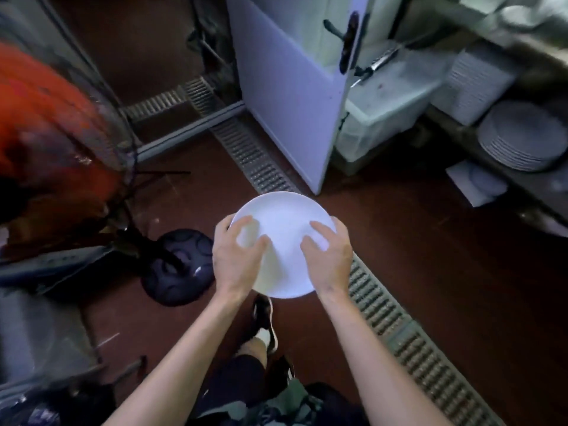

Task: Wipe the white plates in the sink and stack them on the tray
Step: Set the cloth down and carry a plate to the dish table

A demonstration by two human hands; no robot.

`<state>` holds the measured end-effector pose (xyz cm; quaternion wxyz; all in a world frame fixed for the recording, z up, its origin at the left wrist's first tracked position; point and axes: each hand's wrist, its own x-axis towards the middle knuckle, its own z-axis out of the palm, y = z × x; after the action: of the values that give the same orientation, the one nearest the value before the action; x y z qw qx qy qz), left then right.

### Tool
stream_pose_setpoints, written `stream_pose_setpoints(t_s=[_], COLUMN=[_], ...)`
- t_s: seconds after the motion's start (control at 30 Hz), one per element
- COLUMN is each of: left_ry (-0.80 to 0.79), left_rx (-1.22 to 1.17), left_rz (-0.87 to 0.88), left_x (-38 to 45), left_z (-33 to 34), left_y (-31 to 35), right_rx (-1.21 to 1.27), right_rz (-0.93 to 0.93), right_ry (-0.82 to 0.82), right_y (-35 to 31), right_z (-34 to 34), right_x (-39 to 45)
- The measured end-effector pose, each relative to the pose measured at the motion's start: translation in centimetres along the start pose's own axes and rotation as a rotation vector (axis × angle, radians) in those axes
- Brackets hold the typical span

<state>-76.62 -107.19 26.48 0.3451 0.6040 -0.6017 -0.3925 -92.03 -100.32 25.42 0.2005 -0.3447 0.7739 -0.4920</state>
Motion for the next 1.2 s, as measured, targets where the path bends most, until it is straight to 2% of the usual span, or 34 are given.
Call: stream_pose_setpoints(t_s=[0.37, 0.63, 0.83, 1.03, 1.2], left_ry=[-0.455, -0.713, -0.859, -0.986, -0.992], left_rx=[-0.007, 0.024, 0.057, 0.096, 0.072], left_rz=[0.193, 0.354, 0.429, 0.541, 0.572], left_x=[7.3, 7.8, 5.3, 0.5, -3.5], left_z=[17.7, 28.2, 37.6, 49.0, 57.1], left_y=[9.1, 14.9, 19.2, 25.4, 30.2], right_rx=[-0.077, -0.015, 0.013, -0.046, -0.108], right_rz=[0.238, 0.418, 0.502, 0.473, 0.457], right_ry=[0.369, 0.656, 0.817, 0.961, 1.004], right_y=[3.7, 6.1, 10.7, 15.9, 19.0], right_z=[-10.7, -17.5, -24.4, -35.0, -44.1], right_x=[10.9, 14.4, 17.0, 19.8, 23.2])
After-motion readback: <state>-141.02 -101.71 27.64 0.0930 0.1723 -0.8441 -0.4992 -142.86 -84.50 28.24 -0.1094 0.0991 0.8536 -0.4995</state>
